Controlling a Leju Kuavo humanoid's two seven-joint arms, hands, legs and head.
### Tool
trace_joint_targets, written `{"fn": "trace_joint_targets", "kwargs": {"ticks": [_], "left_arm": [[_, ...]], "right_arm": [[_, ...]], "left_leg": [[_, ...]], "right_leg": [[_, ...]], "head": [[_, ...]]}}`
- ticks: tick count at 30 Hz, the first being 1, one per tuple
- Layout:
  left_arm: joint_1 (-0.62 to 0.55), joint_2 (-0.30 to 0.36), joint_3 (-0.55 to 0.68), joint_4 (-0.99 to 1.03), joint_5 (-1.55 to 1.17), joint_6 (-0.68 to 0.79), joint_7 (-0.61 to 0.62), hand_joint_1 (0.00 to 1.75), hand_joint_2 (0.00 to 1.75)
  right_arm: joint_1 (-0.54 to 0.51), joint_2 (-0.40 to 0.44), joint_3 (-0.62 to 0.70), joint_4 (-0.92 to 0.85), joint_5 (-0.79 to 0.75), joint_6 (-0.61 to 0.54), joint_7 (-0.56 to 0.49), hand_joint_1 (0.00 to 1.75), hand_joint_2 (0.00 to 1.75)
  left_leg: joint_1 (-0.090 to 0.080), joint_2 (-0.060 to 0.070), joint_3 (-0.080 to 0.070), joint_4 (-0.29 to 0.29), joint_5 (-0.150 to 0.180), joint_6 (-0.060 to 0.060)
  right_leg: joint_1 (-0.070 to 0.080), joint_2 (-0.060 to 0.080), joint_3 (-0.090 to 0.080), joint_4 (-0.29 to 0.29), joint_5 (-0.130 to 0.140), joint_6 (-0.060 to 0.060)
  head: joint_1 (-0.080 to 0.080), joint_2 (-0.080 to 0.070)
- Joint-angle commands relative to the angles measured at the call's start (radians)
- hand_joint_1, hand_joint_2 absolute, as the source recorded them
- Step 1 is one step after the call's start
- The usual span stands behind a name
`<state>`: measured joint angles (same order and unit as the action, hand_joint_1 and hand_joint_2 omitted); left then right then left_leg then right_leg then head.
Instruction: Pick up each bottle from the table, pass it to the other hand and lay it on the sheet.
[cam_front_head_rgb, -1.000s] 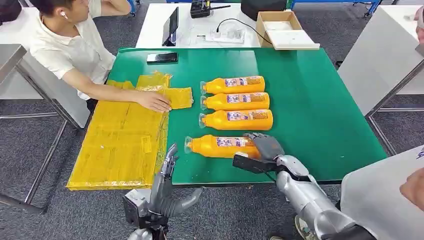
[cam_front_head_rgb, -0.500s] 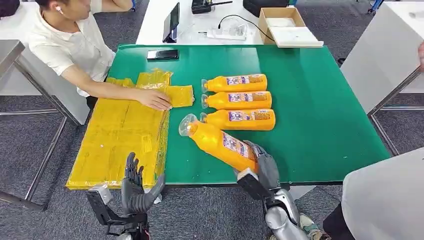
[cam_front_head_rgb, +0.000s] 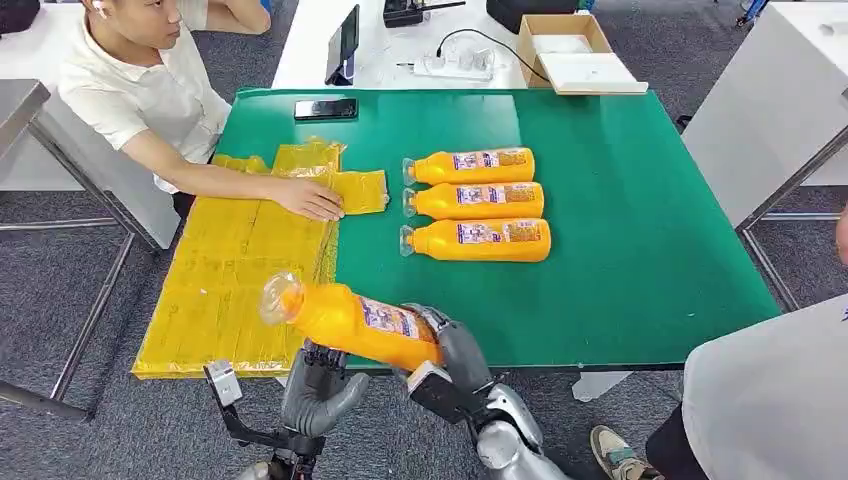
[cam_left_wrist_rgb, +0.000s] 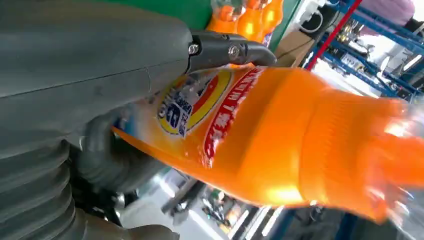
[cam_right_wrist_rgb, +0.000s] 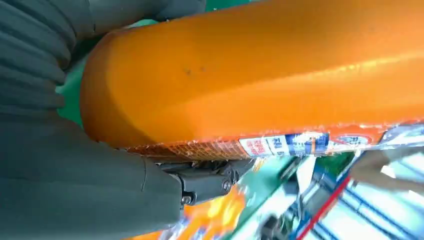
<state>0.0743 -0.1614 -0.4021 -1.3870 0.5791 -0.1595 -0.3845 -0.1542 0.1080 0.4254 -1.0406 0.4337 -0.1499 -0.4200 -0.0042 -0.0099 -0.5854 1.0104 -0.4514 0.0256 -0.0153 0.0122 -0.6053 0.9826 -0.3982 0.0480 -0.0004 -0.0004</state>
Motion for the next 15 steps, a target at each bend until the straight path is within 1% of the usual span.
{"fn": "trace_joint_targets", "kwargs": {"ticks": [1, 3, 4, 6, 8, 9, 10, 12, 13, 14, 15], "left_arm": [[-0.06, 0.012, 0.016, 0.144, 0.023, -0.008, 0.03, 0.0, 1.75], [-0.068, 0.002, 0.035, 0.156, 0.028, 0.012, 0.03, 0.0, 1.75], [-0.073, -0.005, 0.046, 0.146, -0.007, 0.045, -0.004, 0.0, 1.75], [-0.071, -0.005, 0.049, 0.122, -0.021, 0.045, -0.02, 0.0, 1.75], [-0.059, -0.008, 0.053, 0.067, -0.13, 0.138, -0.097, 0.0, 1.75], [-0.057, -0.009, 0.051, 0.058, -0.133, 0.142, -0.096, 0.0, 1.75], [-0.055, -0.009, 0.05, 0.039, -0.172, 0.181, -0.113, 0.0, 1.75], [-0.054, -0.009, 0.048, 0.032, -0.173, 0.182, -0.114, 0.0, 1.75], [-0.053, -0.008, 0.044, 0.026, -0.235, 0.237, -0.149, 0.0, 1.75], [-0.055, -0.007, 0.039, 0.027, -0.254, 0.258, -0.15, 0.28, 1.75], [-0.055, -0.007, 0.039, 0.027, -0.254, 0.258, -0.15, 1.75, 1.75]], "right_arm": [[-0.082, 0.061, 0.15, 0.207, 0.012, -0.002, -0.015, 1.75, 1.75], [-0.082, 0.07, 0.174, 0.217, 0.014, 0.005, -0.017, 1.75, 1.75], [-0.083, 0.075, 0.198, 0.231, 0.009, 0.01, -0.012, 1.75, 1.75], [-0.082, 0.077, 0.213, 0.248, 0.007, 0.014, -0.007, 1.75, 1.75], [-0.088, 0.077, 0.241, 0.283, -0.001, 0.024, -0.001, 1.75, 1.75], [-0.087, 0.078, 0.243, 0.286, -0.002, 0.021, -0.002, 1.75, 1.75], [-0.089, 0.077, 0.251, 0.295, -0.006, 0.025, -0.003, 1.75, 1.75], [-0.089, 0.078, 0.252, 0.295, -0.008, 0.025, -0.004, 1.75, 1.75], [-0.09, 0.075, 0.259, 0.294, -0.01, 0.031, -0.001, 1.75, 1.75], [-0.089, 0.072, 0.267, 0.294, -0.008, 0.031, 0.004, 1.75, 1.75], [-0.089, 0.072, 0.267, 0.294, -0.008, 0.031, 0.004, 1.75, 1.75]], "left_leg": [[0.0, 0.002, 0.004, -0.002, -0.001, -0.001], [0.001, 0.003, 0.004, -0.001, -0.001, -0.002], [0.0, 0.002, 0.003, -0.002, -0.001, -0.001], [0.001, 0.002, 0.005, -0.002, -0.001, -0.003], [0.001, 0.001, 0.005, -0.002, -0.001, -0.003], [0.001, 0.001, 0.003, -0.001, -0.001, -0.002], [0.001, 0.001, 0.004, -0.001, -0.002, -0.002], [0.0, 0.001, 0.001, 0.0, -0.001, -0.001], [0.001, 0.001, 0.003, -0.001, -0.001, -0.002], [0.0, 0.0, 0.002, -0.001, -0.001, -0.001], [0.001, -0.001, 0.003, -0.001, -0.001, -0.002]], "right_leg": [[0.0, 0.001, 0.003, -0.001, 0.0, -0.001], [0.001, 0.001, 0.004, -0.002, 0.0, -0.002], [0.0, 0.001, 0.003, -0.002, 0.0, -0.002], [0.001, 0.0, 0.005, -0.002, -0.001, -0.003], [0.001, -0.001, 0.006, -0.002, -0.001, -0.003], [0.001, -0.001, 0.003, -0.001, -0.001, -0.002], [0.001, -0.001, 0.004, -0.001, -0.002, -0.003], [0.0, 0.0, 0.001, -0.001, -0.001, -0.001], [0.001, -0.001, 0.003, -0.001, -0.001, -0.002], [0.0, -0.001, 0.002, -0.001, -0.001, -0.001], [0.001, -0.002, 0.003, -0.001, -0.002, -0.002]], "head": [[0.0, 0.0], [0.0, 0.0], [0.0, 0.0], [0.0, 0.0], [0.0, 0.0], [0.0, 0.0], [0.0, 0.0], [0.0, 0.0], [0.0, 0.0], [0.0, 0.0], [0.0, 0.0]]}}
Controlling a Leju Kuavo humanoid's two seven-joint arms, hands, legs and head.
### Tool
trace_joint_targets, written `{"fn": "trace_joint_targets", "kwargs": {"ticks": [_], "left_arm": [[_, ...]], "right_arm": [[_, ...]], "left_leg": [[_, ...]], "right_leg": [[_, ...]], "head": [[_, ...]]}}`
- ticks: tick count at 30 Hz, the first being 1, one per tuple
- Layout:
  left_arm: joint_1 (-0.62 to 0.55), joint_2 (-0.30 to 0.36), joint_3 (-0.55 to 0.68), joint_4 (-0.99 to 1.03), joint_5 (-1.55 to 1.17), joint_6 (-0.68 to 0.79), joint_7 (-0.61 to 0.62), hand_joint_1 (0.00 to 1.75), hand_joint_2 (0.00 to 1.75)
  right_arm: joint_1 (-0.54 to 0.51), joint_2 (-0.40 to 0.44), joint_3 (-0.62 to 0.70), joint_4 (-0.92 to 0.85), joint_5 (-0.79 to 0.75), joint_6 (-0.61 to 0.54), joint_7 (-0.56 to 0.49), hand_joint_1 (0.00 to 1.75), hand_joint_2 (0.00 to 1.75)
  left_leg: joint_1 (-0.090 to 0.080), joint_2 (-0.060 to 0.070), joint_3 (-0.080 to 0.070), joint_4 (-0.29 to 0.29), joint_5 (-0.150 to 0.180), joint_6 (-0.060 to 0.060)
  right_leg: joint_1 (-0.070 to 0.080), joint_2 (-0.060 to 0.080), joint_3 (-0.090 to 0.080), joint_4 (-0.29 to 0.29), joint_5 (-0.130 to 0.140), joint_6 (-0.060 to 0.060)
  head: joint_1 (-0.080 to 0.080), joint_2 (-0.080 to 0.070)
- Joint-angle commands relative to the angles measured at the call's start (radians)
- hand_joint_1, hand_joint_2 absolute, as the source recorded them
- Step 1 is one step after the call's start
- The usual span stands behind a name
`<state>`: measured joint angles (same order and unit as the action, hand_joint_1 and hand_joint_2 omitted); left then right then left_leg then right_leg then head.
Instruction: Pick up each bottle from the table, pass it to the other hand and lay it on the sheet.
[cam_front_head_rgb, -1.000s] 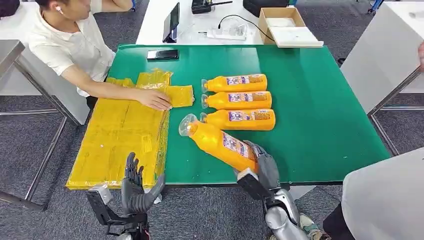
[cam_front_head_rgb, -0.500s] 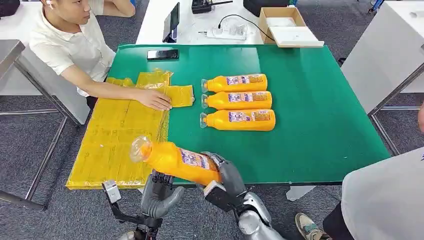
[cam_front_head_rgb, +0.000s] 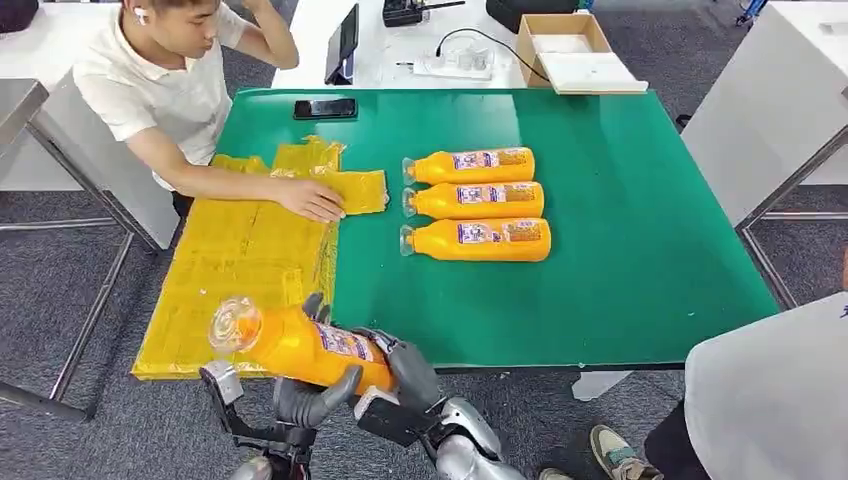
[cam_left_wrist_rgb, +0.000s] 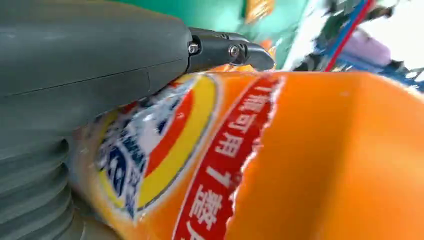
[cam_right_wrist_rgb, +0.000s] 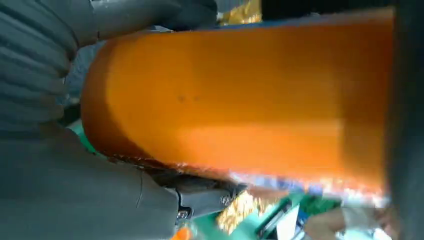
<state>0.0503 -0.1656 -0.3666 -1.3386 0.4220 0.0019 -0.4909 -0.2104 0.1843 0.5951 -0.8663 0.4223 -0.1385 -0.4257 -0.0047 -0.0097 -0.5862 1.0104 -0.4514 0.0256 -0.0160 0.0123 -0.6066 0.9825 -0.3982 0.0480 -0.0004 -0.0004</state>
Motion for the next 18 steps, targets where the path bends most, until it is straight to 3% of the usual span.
{"fn": "trace_joint_targets", "kwargs": {"ticks": [1, 3, 4, 5, 7, 8, 18], "left_arm": [[-0.032, -0.007, 0.009, -0.022, -0.069, 0.074, -0.04, 1.75, 1.75], [-0.029, -0.006, 0.013, -0.028, -0.04, 0.043, -0.039, 1.75, 1.75], [-0.022, -0.006, 0.016, -0.037, 0.004, -0.004, -0.028, 1.75, 1.75], [-0.014, -0.003, 0.023, -0.042, 0.039, -0.038, -0.013, 1.75, 1.75], [0.0, -0.001, 0.035, -0.053, 0.081, -0.079, -0.001, 1.75, 1.75], [0.003, -0.003, 0.047, -0.054, 0.111, -0.102, 0.016, 1.75, 1.75], [0.004, -0.004, 0.077, -0.051, 0.185, -0.137, 0.053, 1.75, 1.75]], "right_arm": [[-0.031, -0.007, 0.104, 0.119, 0.004, 0.025, 0.01, 1.75, 1.75], [-0.03, -0.006, 0.106, 0.119, 0.002, 0.027, 0.012, 1.75, 1.75], [-0.024, -0.005, 0.103, 0.117, -0.005, 0.028, 0.016, 0.44, 1.75], [-0.017, -0.002, 0.1, 0.117, -0.01, 0.027, 0.024, 0.0, 1.75], [-0.003, 0.002, 0.097, 0.112, -0.016, 0.016, 0.021, 0.0, 1.75], [0.004, 0.004, 0.095, 0.107, -0.019, 0.013, 0.018, 0.0, 0.0], [0.025, 0.002, 0.087, 0.082, -0.029, 0.001, -0.005, 0.0, 0.0]], "left_leg": [[0.002, -0.002, 0.005, -0.001, -0.001, -0.002], [0.002, -0.001, 0.004, -0.001, -0.001, -0.002], [0.001, -0.001, 0.003, -0.001, -0.001, -0.001], [0.001, -0.001, 0.002, -0.001, 0.0, -0.001], [0.001, -0.001, 0.004, -0.001, -0.001, -0.002], [0.001, -0.001, 0.003, -0.001, -0.001, -0.002], [0.001, 0.0, 0.001, 0.0, -0.001, -0.001]], "right_leg": [[0.002, -0.004, 0.006, -0.002, -0.002, -0.002], [0.002, -0.003, 0.005, -0.002, -0.002, -0.002], [0.001, -0.003, 0.003, -0.001, -0.001, -0.002], [0.001, -0.002, 0.003, -0.001, -0.001, -0.001], [0.002, -0.003, 0.004, -0.002, -0.002, -0.002], [0.001, -0.003, 0.004, -0.001, -0.001, -0.002], [0.001, -0.002, 0.001, -0.001, -0.001, -0.001]], "head": [[0.0, 0.0], [0.0, 0.0], [0.0, 0.0], [0.0, 0.0], [0.0, 0.0], [0.0, 0.0], [0.0, 0.0]]}}
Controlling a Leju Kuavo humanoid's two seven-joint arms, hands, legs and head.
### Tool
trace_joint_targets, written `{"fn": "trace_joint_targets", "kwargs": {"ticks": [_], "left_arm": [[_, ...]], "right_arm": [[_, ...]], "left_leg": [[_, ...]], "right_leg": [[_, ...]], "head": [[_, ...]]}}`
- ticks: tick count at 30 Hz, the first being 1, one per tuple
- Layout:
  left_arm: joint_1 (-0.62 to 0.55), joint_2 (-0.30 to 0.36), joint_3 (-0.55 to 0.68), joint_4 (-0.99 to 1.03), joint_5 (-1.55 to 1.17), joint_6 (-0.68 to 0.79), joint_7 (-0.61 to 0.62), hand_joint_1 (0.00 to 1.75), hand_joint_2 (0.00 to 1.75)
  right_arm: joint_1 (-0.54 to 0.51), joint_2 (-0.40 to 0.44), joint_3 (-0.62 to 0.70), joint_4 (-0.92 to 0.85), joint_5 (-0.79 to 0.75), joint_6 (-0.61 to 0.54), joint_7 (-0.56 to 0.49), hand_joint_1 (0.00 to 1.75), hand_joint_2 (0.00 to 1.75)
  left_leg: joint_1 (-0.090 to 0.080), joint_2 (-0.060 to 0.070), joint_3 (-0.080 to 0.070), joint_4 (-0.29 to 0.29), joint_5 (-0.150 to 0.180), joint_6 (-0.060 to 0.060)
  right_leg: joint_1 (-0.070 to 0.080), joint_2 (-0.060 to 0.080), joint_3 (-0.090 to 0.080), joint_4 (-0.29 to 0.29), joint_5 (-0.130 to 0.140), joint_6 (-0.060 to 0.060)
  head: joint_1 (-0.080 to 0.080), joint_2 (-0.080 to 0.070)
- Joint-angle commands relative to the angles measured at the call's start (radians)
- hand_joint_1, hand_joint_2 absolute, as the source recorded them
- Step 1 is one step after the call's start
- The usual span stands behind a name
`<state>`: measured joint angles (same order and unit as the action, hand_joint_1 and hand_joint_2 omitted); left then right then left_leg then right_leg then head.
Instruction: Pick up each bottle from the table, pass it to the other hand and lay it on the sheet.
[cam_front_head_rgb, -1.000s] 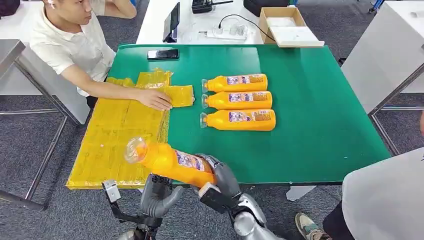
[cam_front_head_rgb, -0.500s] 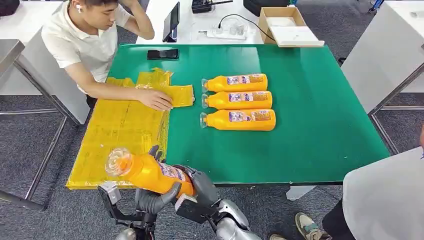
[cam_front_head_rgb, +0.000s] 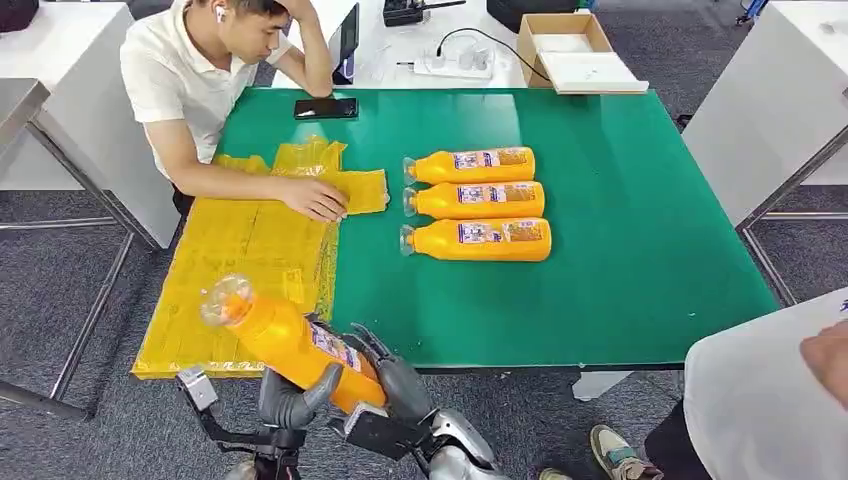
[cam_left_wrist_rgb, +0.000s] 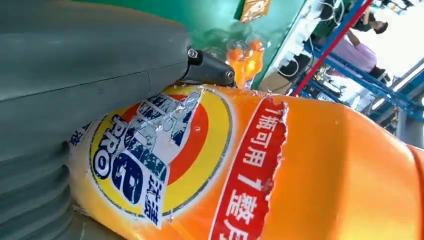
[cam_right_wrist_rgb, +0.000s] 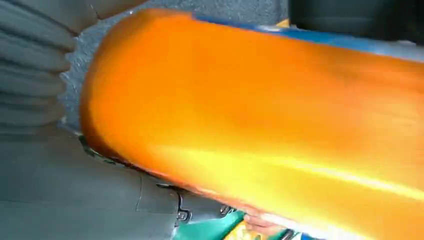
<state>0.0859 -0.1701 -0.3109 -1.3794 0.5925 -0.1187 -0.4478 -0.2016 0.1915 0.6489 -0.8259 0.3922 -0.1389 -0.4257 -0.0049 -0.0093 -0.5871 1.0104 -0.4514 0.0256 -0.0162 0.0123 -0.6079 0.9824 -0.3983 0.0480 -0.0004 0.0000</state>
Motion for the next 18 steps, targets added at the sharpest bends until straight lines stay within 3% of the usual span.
{"fn": "trace_joint_targets", "kwargs": {"ticks": [1, 4, 8, 9, 13, 16, 18], "left_arm": [[-0.031, -0.004, 0.026, -0.01, 0.028, -0.023, 0.019, 1.75, 1.75], [-0.02, -0.046, 0.079, -0.04, 0.007, 0.004, 0.04, 1.75, 1.75], [-0.061, -0.017, 0.147, -0.003, -0.312, 0.312, -0.048, 1.75, 1.75], [-0.064, -0.009, 0.163, -0.002, -0.329, 0.321, -0.051, 1.75, 1.75], [-0.072, 0.037, 0.193, 0.018, -0.492, 0.374, -0.036, 1.75, 1.75], [-0.058, 0.05, 0.224, 0.029, -0.561, 0.414, -0.017, 1.75, 1.75], [-0.059, 0.06, 0.223, 0.035, -0.688, 0.521, -0.055, 1.75, 1.75]], "right_arm": [[0.019, -0.008, 0.03, 0.031, -0.003, 0.002, -0.011, 0.0, 0.0], [0.056, -0.04, 0.019, -0.033, -0.01, -0.021, -0.084, 0.0, 0.0], [0.134, -0.115, -0.081, -0.192, -0.053, -0.065, -0.107, 0.0, 0.0], [0.148, -0.134, -0.103, -0.229, -0.053, -0.082, -0.107, 0.0, 0.0], [0.245, -0.208, -0.3, -0.396, -0.072, -0.168, -0.149, 0.0, 0.0], [0.309, -0.187, -0.514, -0.49, -0.095, -0.191, -0.197, 0.0, 0.0], [0.343, -0.146, -0.617, -0.561, -0.142, -0.146, -0.227, 0.0, 0.0]], "left_leg": [[0.001, 0.0, 0.004, 0.0, -0.002, -0.002], [0.002, -0.002, 0.005, 0.0, -0.002, -0.002], [0.001, -0.004, 0.003, -0.001, -0.001, -0.001], [0.001, -0.005, 0.002, -0.001, 0.0, -0.001], [0.0, -0.005, 0.003, -0.001, 0.0, -0.001], [0.0, -0.006, 0.003, -0.001, 0.0, -0.001], [-0.001, -0.004, 0.001, -0.001, 0.0, -0.001]], "right_leg": [[0.002, -0.002, 0.005, -0.001, -0.002, -0.002], [0.002, -0.004, 0.006, -0.001, -0.003, -0.002], [0.002, -0.006, 0.005, -0.002, -0.002, -0.002], [0.001, -0.006, 0.004, -0.001, -0.002, -0.001], [0.0, -0.006, 0.004, -0.001, -0.002, -0.002], [0.0, -0.007, 0.005, -0.001, -0.002, -0.001], [-0.001, -0.004, 0.002, 0.0, -0.001, -0.001]], "head": [[0.0, 0.0], [0.0, 0.0], [0.0, 0.0], [0.0, 0.0], [0.0, 0.0], [0.0, 0.0], [0.0, 0.0]]}}
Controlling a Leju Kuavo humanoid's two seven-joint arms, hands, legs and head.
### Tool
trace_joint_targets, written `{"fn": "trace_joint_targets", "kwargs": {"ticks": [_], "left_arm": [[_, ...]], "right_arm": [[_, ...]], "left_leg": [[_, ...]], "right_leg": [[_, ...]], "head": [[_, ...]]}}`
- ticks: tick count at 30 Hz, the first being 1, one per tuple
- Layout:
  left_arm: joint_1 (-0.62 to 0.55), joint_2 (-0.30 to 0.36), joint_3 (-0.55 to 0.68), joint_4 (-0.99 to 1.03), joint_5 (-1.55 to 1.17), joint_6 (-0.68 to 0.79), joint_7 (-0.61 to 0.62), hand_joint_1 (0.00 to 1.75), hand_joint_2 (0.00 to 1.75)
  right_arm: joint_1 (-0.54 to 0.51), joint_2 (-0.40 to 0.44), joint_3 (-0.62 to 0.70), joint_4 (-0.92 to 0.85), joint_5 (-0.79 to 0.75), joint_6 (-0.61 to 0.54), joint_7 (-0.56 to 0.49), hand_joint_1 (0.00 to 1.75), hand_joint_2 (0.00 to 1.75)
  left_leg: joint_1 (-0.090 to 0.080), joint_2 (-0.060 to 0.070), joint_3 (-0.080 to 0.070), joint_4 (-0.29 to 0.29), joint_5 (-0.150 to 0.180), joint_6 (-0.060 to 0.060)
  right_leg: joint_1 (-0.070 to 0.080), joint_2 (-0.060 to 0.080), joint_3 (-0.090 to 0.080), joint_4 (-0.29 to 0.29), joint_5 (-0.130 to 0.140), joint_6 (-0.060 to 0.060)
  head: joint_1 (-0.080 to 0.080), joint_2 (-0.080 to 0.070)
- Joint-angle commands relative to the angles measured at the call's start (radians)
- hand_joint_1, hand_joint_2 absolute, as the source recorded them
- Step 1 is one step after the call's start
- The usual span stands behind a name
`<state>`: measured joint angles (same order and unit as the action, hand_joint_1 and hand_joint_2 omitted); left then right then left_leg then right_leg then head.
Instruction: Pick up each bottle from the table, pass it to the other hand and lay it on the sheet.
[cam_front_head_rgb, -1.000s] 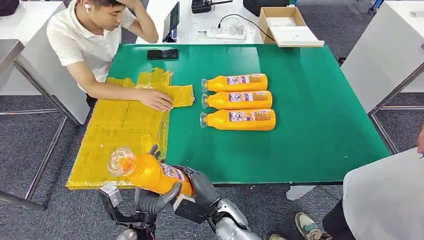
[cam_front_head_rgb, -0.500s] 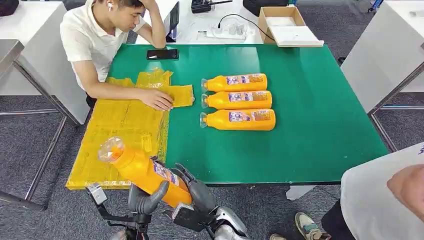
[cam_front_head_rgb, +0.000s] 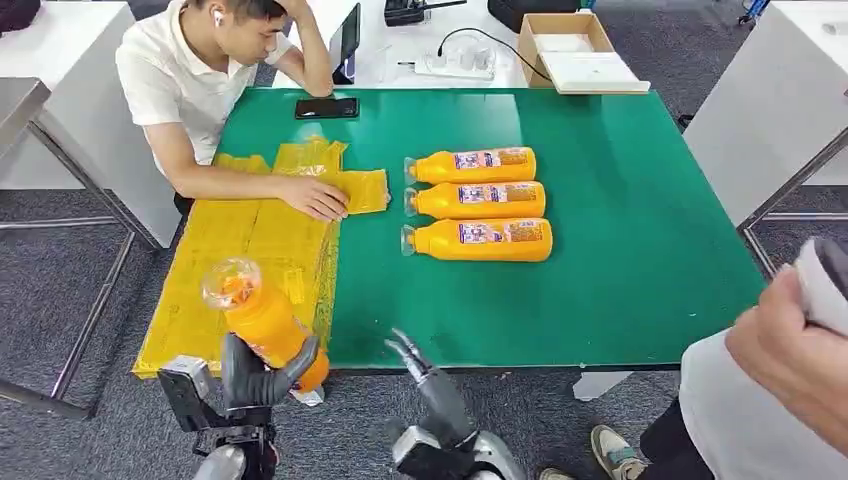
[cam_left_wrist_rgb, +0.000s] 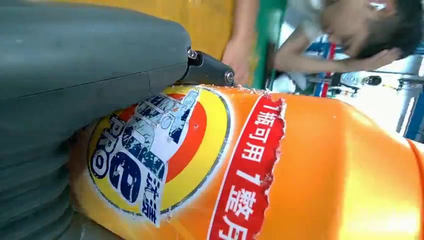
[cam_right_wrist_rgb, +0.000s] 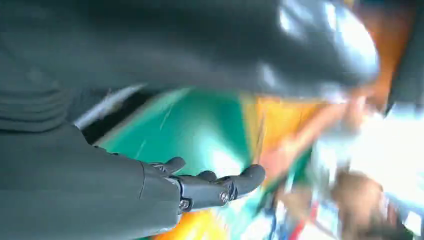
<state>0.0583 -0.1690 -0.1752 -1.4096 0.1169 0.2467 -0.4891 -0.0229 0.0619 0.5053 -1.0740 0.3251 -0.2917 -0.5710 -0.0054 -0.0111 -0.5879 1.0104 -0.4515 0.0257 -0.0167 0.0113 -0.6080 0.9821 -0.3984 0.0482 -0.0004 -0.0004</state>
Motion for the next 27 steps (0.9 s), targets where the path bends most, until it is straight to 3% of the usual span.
{"fn": "trace_joint_targets", "kwargs": {"ticks": [1, 4, 9, 10, 15, 18, 20, 27], "left_arm": [[-0.034, 0.058, 0.089, 0.067, -0.212, 0.156, -0.014, 1.75, 1.75], [-0.039, 0.055, 0.087, 0.07, -0.216, 0.157, -0.013, 1.75, 1.75], [-0.144, 0.103, 0.024, 0.231, -0.546, 0.322, 0.074, 1.75, 1.75], [-0.212, 0.129, -0.018, 0.336, -0.717, 0.353, 0.142, 1.75, 1.75], [-0.514, 0.144, -0.089, 0.792, -0.978, 0.323, 0.254, 1.75, 1.75], [-0.624, 0.153, -0.143, 0.992, -1.109, 0.291, 0.348, 1.75, 1.75], [-0.632, 0.154, -0.138, 1.012, -1.111, 0.297, 0.343, 1.75, 1.75], [-0.657, 0.171, -0.148, 1.075, -1.155, 0.216, 0.397, 1.75, 1.75]], "right_arm": [[0.172, -0.015, -0.48, -0.328, -0.075, 0.014, -0.083, 0.0, 0.0], [0.177, 0.002, -0.482, -0.34, -0.063, 0.019, -0.077, 0.0, 0.0], [0.191, 0.077, -0.554, -0.417, -0.131, 0.014, -0.116, 0.0, 0.0], [0.178, 0.075, -0.526, -0.407, -0.115, 0.03, -0.117, 0.0, 0.0], [0.085, 0.08, -0.387, -0.288, -0.102, 0.068, -0.127, 0.0, 0.0], [0.047, 0.083, -0.323, -0.222, -0.108, 0.082, -0.127, 0.0, 0.0], [0.043, 0.085, -0.313, -0.212, -0.112, 0.078, -0.127, 0.0, 0.0], [0.047, 0.073, -0.282, -0.181, -0.116, 0.077, -0.127, 0.0, 0.0]], "left_leg": [[-0.001, -0.001, 0.001, -0.001, 0.0, -0.001], [-0.001, -0.001, 0.001, -0.001, 0.0, -0.001], [0.001, -0.001, 0.003, -0.001, -0.001, -0.002], [0.001, -0.003, 0.004, -0.001, 0.0, -0.003], [0.002, -0.005, 0.003, -0.003, 0.004, -0.003], [0.001, -0.004, 0.004, -0.003, 0.006, -0.003], [0.001, 0.001, 0.003, -0.002, 0.005, -0.002], [0.002, 0.004, 0.005, -0.002, 0.005, -0.003]], "right_leg": [[-0.001, -0.003, 0.001, 0.0, -0.001, -0.001], [0.0, -0.002, 0.001, 0.0, -0.001, -0.001], [0.001, -0.003, 0.004, 0.0, -0.002, -0.003], [0.001, -0.006, 0.005, 0.0, -0.002, -0.003], [0.002, -0.007, 0.005, -0.002, 0.001, -0.003], [0.002, -0.007, 0.006, -0.003, 0.002, -0.003], [0.001, 0.0, 0.003, -0.001, 0.004, -0.003], [0.002, 0.002, 0.004, -0.001, 0.006, -0.005]], "head": [[0.0, 0.0], [0.0, 0.0], [0.0, 0.0], [0.0, 0.0], [0.0, 0.0], [0.001, 0.0], [-0.001, 0.0], [0.0, 0.0]]}}
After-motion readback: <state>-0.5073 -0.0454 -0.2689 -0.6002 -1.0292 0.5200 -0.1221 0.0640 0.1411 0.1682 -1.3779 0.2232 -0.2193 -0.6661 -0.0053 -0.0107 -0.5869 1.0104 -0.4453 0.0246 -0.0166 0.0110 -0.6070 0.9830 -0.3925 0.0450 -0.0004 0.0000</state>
